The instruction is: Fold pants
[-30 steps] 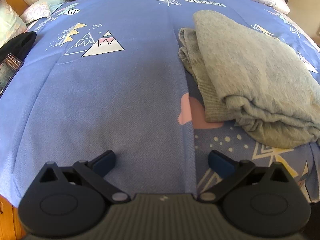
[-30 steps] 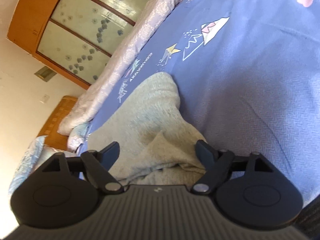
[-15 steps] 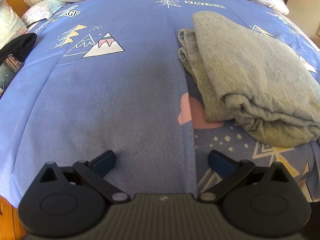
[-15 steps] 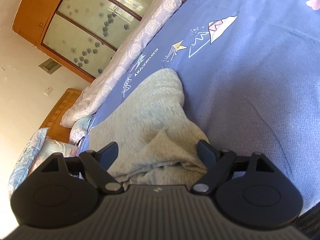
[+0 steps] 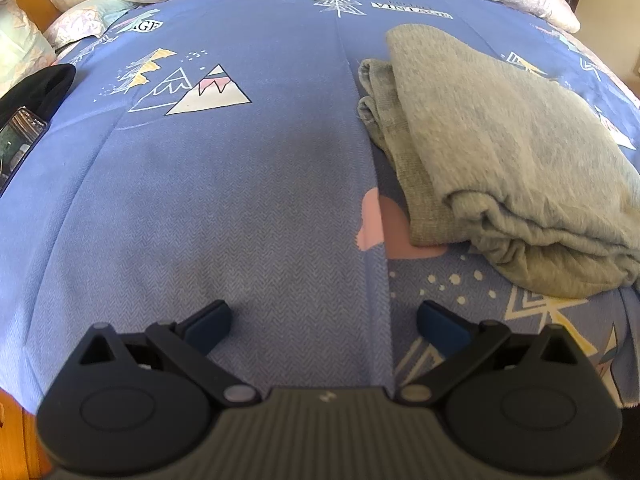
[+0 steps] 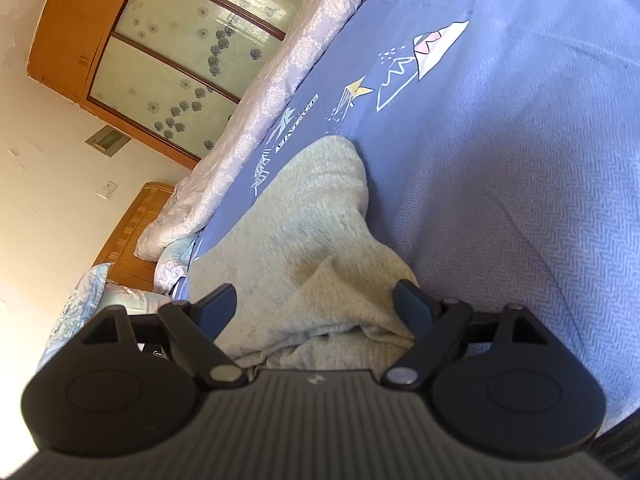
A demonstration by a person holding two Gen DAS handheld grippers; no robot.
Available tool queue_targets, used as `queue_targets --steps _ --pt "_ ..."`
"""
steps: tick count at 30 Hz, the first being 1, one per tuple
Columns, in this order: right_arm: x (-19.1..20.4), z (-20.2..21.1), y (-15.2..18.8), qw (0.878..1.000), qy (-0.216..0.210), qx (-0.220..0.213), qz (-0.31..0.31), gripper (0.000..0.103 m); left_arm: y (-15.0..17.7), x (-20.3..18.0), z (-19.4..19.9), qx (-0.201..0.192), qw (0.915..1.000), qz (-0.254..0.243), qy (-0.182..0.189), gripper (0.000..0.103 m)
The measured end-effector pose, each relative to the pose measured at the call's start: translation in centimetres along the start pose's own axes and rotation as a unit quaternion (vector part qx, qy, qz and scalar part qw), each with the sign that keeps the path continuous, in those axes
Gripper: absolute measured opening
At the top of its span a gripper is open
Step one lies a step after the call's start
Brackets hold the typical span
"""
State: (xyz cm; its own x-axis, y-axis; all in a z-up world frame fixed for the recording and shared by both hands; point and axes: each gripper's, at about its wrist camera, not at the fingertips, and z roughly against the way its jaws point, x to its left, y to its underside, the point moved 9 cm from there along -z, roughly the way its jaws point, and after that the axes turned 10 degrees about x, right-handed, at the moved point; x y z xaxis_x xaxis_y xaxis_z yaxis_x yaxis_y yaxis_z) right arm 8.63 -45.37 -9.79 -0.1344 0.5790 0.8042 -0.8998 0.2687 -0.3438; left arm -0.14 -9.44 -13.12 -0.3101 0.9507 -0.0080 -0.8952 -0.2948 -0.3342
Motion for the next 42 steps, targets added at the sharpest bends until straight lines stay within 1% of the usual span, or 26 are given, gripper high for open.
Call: queue_targets --steps 3,5,12,14,17,19,20,23,26,30,31,33,35,36,38,39,42 --pt "0.0 0.1 0.1 1.0 -0.003 0.001 -0.003 0.088 0.0 -0.1 0.0 0.002 1.0 -0.005 -0.003 0.103" --pt "-0.1 0.2 0.0 1.0 -0.006 0.001 -0.006 0.088 -0.1 0.0 0.0 0.003 1.0 -0.004 0.002 0.103" --pt "-0.5 0.5 -0.3 1.0 -0.013 0.004 -0.013 0.088 -0.4 -0.1 0.1 0.018 0.9998 -0.012 -0.001 0.103" --pt "-0.5 0.6 -0.3 1.0 -0.013 0.007 -0.014 0.088 -0.5 0.2 0.5 0.025 0.9997 -0.007 0.005 0.103" --pt "0.0 1.0 -0.5 1.0 -0.002 0.015 -0.008 0.087 -1.2 1.6 1.8 0.006 0.9997 0.012 0.018 0.103" --pt "0.4 1.5 -0.8 1.0 0.005 0.014 0.004 0.087 -2.0 2.4 2.6 -0.005 0.9996 0.015 0.023 0.103" --pt "0.6 1.7 -1.0 1.0 0.01 0.011 0.013 0.085 -2.5 2.5 2.9 -0.007 0.9995 0.015 0.026 0.103" --pt "1.2 2.6 -2.0 0.998 0.036 -0.009 0.053 0.074 -4.5 2.2 3.6 -0.019 0.9987 0.013 0.045 0.103" --pt "1.5 2.9 -2.6 0.994 0.062 -0.021 0.085 0.067 -6.7 0.4 4.0 -0.03 0.9952 -0.002 0.093 0.103" --pt "1.0 2.0 -2.9 0.991 0.089 -0.016 0.101 0.064 -9.3 -2.0 2.3 -0.023 0.9875 -0.013 0.156 0.103" --pt "0.8 1.7 -2.9 0.991 0.088 -0.013 0.098 0.063 -9.5 -2.4 1.6 -0.016 0.9867 -0.011 0.161 0.103" --pt "0.3 1.1 -2.9 0.992 0.086 -0.009 0.09 0.063 -9.9 -3.1 -0.3 0.005 0.9866 -0.005 0.163 0.103" --pt "-0.1 0.5 -2.9 0.992 0.088 -0.003 0.085 0.063 -9.9 -4.0 -1.7 0.019 0.9846 -0.012 0.174 0.103" --pt "-0.2 0.3 -2.8 0.993 0.088 0.0 0.083 0.063 -9.8 -4.4 -2.7 0.026 0.9846 -0.02 0.172 0.103" --pt "-0.3 -0.3 -2.6 0.993 0.088 0.007 0.078 0.063 -9.8 -4.5 -3.8 0.022 0.9877 -0.034 0.151 0.103" --pt "-0.3 -0.5 -2.5 0.993 0.089 0.01 0.079 0.063 -9.7 -4.5 -3.7 0.015 0.988 -0.039 0.149 0.103" --pt "-0.2 -0.7 -2.3 0.991 0.097 0.016 0.092 0.063 -9.0 -4.1 -3.0 0.012 0.9877 -0.036 0.152 0.103"
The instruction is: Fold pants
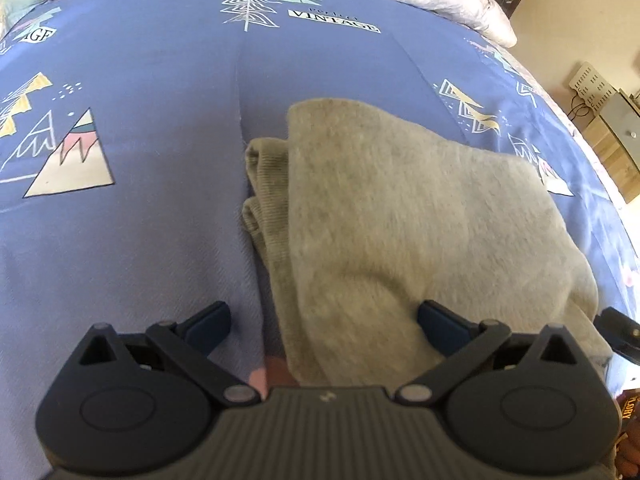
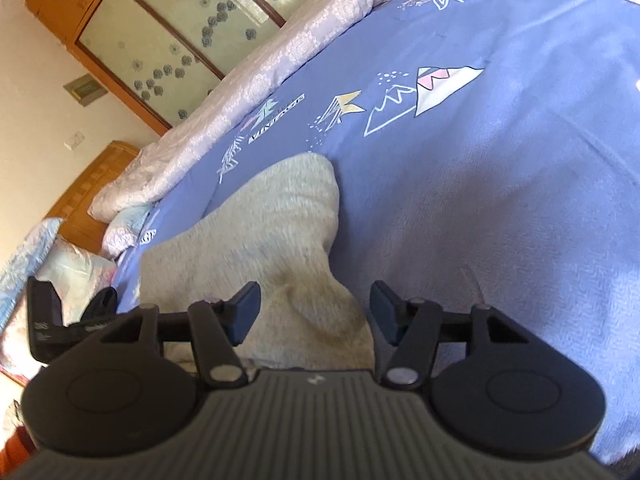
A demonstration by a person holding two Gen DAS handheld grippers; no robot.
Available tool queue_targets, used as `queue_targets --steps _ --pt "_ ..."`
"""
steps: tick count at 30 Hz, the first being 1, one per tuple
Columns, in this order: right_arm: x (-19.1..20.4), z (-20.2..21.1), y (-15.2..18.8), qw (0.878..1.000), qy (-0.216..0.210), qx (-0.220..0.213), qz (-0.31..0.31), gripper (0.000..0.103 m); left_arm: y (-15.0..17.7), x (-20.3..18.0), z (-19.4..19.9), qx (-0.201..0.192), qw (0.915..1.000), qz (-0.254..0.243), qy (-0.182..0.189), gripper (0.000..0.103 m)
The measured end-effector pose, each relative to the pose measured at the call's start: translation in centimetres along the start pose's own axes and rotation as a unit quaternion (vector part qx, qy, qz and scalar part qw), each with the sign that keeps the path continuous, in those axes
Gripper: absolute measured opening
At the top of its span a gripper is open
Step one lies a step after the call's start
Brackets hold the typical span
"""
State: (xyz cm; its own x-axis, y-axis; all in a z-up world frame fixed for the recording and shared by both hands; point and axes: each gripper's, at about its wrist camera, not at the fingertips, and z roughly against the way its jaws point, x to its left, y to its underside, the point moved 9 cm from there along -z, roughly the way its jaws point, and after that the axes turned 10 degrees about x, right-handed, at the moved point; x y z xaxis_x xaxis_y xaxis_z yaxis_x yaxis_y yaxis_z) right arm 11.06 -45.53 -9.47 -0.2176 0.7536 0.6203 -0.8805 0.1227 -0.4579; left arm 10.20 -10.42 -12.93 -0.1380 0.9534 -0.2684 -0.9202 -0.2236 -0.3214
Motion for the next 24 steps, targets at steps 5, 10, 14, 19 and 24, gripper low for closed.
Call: queue_targets --steps 5,10,14,19,24 --pt "-0.5 -0.3 0.0 1.0 0.004 0.005 -0.002 0.063 1.2 1.2 1.5 -0.015 0.9996 0.017 0.016 0.103" --pt "-1.2 -0.6 0.0 1.0 0.001 0.008 -0.019 0.063 0.7 1.3 1.7 -0.02 0.9997 -0.011 -0.006 0.103" --pt "-1.1 -0.4 0.2 1.0 0.008 0.011 -0.01 0.063 0.8 0.9 2.6 -0.043 0.9979 -0.039 -0.028 0.103" --pt "-1.2 -0.7 -0.1 1.0 0.009 0.018 -0.01 0.063 1.5 1.7 3.3 -0.043 0.9987 -0.025 -0.008 0.103" --pt "-1.0 -1.0 0.0 1.0 0.015 0.019 -0.007 0.063 2.1 1.8 3.9 -0.053 0.9977 -0.039 -0.011 0.103"
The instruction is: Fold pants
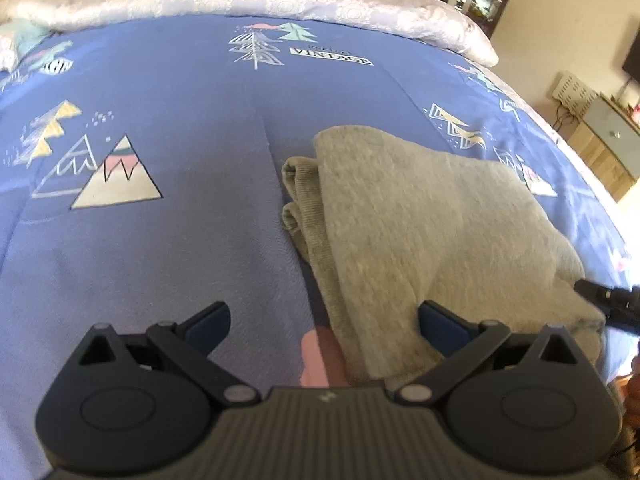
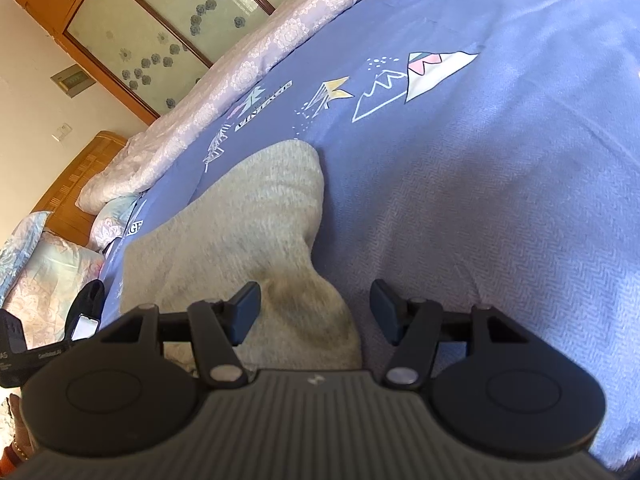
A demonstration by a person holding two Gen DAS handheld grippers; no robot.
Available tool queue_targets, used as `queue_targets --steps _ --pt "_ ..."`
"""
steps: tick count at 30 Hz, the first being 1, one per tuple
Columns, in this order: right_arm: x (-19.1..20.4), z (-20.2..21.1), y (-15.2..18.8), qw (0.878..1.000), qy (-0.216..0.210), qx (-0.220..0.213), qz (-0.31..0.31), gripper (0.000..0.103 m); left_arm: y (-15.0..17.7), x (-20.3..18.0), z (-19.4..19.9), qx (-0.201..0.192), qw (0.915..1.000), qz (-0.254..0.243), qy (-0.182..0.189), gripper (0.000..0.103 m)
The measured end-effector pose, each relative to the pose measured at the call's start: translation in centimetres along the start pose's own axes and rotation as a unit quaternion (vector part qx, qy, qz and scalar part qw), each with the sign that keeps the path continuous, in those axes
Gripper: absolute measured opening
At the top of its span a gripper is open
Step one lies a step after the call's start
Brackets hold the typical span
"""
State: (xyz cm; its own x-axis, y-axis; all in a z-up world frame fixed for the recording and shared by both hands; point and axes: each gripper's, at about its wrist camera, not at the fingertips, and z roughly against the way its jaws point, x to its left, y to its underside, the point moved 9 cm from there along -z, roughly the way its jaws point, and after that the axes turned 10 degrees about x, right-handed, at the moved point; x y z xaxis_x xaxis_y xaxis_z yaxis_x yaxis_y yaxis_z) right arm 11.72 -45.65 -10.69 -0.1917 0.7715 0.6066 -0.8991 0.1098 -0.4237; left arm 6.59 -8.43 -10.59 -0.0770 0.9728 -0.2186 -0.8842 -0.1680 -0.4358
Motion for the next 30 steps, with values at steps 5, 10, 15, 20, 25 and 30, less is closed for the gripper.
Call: queue_targets --steps 5,10,15,20,25,30 --pt "0.1 -0.1 -0.1 1.0 0.007 0.005 0.001 0.063 0.5 -0.5 1.2 -0.018 0.9992 -0.035 -0.006 0.103" --pt "0.3 -0.3 0.0 1.0 0.017 0.008 0.005 0.063 0.7 -1.0 2.0 -0.027 0.9977 -0.034 0.053 0.103" --pt "0.7 -0.5 0.1 1.0 0.028 0.007 0.009 0.063 0.0 -1.4 0.4 -0.005 0.9938 -0.002 0.111 0.103" --pt "0.7 -0.6 0.1 0.999 0.032 0.009 0.013 0.063 -0.3 -1.6 -1.7 0.022 0.9884 0.024 0.148 0.103" --pt "0.7 -0.7 0.1 1.0 0.029 0.007 0.01 0.063 -0.7 -2.3 -3.2 0.034 0.9885 0.017 0.146 0.103" --pt "0.6 -0.6 0.1 1.0 0.024 0.005 0.007 0.063 -1.3 -4.3 -1.8 0.017 0.9904 -0.023 0.135 0.103"
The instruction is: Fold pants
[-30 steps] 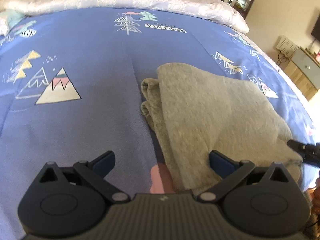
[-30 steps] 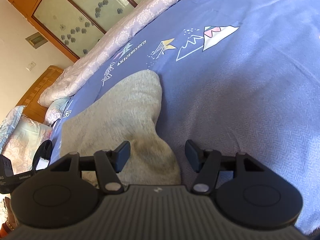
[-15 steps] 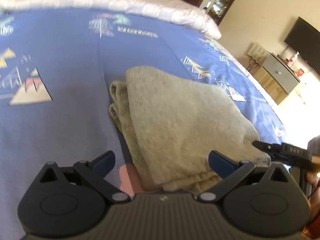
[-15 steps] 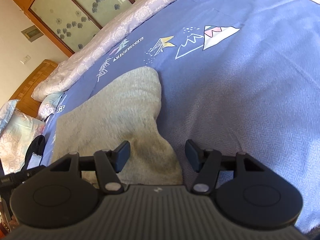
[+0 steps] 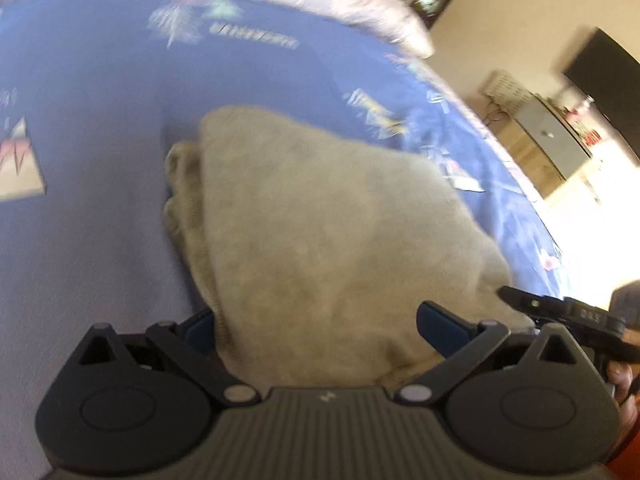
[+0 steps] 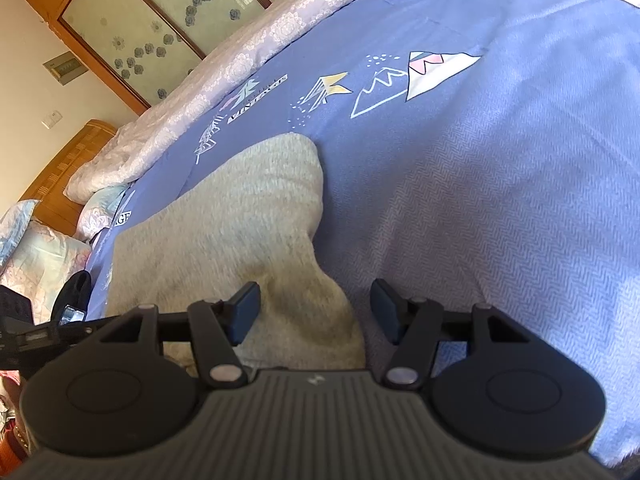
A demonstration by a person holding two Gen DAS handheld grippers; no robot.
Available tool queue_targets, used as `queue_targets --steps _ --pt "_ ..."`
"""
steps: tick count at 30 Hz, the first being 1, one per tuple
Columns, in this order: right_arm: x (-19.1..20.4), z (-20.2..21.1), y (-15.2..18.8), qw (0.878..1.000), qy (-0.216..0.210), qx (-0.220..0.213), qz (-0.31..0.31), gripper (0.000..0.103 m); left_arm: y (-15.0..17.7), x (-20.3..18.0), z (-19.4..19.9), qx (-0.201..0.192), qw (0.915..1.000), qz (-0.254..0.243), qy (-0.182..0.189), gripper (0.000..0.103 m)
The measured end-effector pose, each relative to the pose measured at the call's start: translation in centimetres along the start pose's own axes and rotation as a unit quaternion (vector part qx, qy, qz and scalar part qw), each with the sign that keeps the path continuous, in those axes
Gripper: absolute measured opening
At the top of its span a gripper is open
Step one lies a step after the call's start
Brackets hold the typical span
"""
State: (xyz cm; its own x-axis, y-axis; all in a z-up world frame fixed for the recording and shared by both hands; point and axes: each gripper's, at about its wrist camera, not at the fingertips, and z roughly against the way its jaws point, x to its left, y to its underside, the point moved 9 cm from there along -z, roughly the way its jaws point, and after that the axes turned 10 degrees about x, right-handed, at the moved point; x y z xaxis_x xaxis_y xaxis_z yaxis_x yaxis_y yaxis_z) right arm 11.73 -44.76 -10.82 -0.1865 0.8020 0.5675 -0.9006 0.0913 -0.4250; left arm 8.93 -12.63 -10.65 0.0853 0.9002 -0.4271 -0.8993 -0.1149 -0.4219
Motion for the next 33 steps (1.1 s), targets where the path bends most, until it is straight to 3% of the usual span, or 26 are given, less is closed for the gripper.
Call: queue_targets --steps 3,5,8,12,18,19,20,21,23,25,26,27,29,31,33 --pt "0.0 0.1 0.0 1.0 -0.004 -0.001 -0.004 0.063 0.4 1.2 -1.2 0.028 0.9994 0.021 -0.006 0.102" --pt "0.0 0.1 0.0 1.0 -0.005 -0.001 -0.003 0.063 0.7 1.9 -0.9 0.021 0.9993 0.03 0.008 0.102" --pt "0.0 0.1 0.0 1.0 -0.007 -0.002 -0.004 0.063 1.0 3.1 -0.5 0.019 0.999 0.04 -0.009 0.103" --pt "0.0 0.1 0.0 1.0 -0.006 -0.003 -0.004 0.063 0.6 2.8 -1.0 0.019 0.9983 0.054 0.01 0.102" --pt "0.0 0.2 0.0 1.0 -0.002 -0.002 -0.004 0.063 0.2 0.7 -2.3 0.016 0.9949 0.068 0.073 0.101" --pt "0.0 0.1 -0.2 1.0 -0.003 -0.001 -0.003 0.063 0.3 1.0 -2.1 0.009 0.9942 0.076 0.075 0.098" --pt "0.1 0.0 -0.3 1.0 -0.004 0.002 -0.002 0.063 0.4 1.4 -1.9 0.0 0.9939 0.085 0.07 0.084" --pt "0.3 -0.3 -0.5 1.0 -0.003 0.004 0.002 0.063 0.7 2.0 -1.6 -0.005 0.9936 0.094 0.062 0.062" --pt "0.7 -1.1 -1.1 1.0 -0.001 0.008 0.018 0.063 1.0 3.1 -1.6 -0.005 0.9907 0.118 0.068 0.052" --pt "1.3 -2.0 -1.7 0.999 0.006 0.01 0.035 0.062 1.0 3.8 -1.4 -0.001 0.9869 0.142 0.077 0.048" --pt "1.8 -2.4 -1.8 0.999 0.006 0.015 0.046 0.042 0.9 3.6 -1.4 0.002 0.9881 0.138 0.068 0.046" --pt "2.5 -2.9 -1.7 0.998 -0.011 0.032 0.052 0.012 0.8 3.2 -1.4 0.001 0.9903 0.128 0.053 0.043" --pt "3.7 -3.2 -1.6 0.998 -0.015 0.04 0.048 0.012 0.1 1.7 -0.8 -0.007 0.995 0.096 0.028 0.038" --pt "5.7 -2.5 -2.0 0.996 -0.012 0.026 0.082 0.011 -1.3 0.4 0.7 -0.028 0.9963 0.073 0.035 0.036" --pt "8.2 -1.0 -3.4 0.994 -0.046 -0.005 0.101 0.01 -3.3 -0.3 2.3 -0.051 0.9964 0.058 0.034 0.035"
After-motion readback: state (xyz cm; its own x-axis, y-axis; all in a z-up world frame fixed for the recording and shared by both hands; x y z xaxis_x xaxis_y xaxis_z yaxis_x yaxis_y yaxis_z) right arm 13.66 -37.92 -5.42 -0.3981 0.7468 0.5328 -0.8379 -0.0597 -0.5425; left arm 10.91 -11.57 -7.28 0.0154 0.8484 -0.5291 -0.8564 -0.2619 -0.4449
